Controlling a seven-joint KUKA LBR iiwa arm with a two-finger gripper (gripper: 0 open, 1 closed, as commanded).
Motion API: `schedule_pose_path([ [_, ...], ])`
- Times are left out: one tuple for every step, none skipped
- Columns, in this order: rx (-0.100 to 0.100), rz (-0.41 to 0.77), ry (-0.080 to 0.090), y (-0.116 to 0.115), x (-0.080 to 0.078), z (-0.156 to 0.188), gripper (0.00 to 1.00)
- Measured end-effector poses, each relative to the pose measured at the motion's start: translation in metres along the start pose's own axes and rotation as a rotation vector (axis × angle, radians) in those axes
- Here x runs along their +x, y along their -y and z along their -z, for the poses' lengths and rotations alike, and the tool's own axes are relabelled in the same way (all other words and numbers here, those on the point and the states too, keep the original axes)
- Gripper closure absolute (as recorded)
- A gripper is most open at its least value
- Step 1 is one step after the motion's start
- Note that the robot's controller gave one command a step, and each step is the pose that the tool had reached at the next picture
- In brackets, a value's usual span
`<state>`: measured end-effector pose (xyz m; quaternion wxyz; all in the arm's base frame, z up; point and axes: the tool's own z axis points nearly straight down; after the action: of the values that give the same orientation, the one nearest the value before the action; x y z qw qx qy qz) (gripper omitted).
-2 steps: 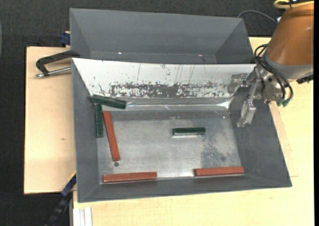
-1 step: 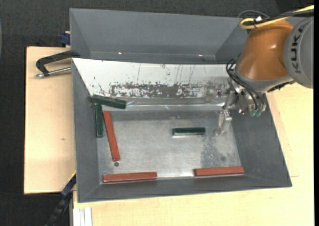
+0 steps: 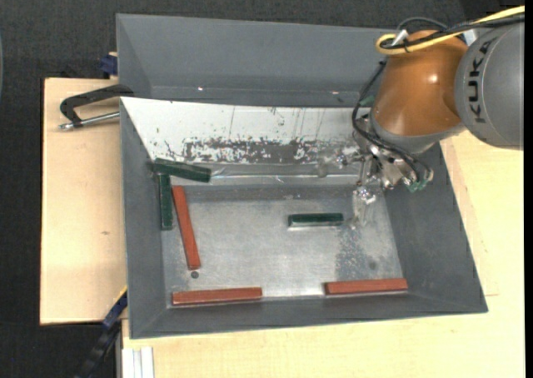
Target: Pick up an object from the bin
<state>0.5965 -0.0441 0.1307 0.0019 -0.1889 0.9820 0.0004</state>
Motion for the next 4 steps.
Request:
schedule_pose_path([
  [0.000,-0.264,-0.001,-0.019,-0.003,-0.006,0.00],
  [0.000,-0.076,-0.001,-0.032,-0.005,-0.048,0.00],
  [-0.001,-0.242,-0.002,-0.043,0.000,-0.060,1.00],
  [-0.001,-0.242,-0.002,-0.043,0.000,-0.060,1.00],
])
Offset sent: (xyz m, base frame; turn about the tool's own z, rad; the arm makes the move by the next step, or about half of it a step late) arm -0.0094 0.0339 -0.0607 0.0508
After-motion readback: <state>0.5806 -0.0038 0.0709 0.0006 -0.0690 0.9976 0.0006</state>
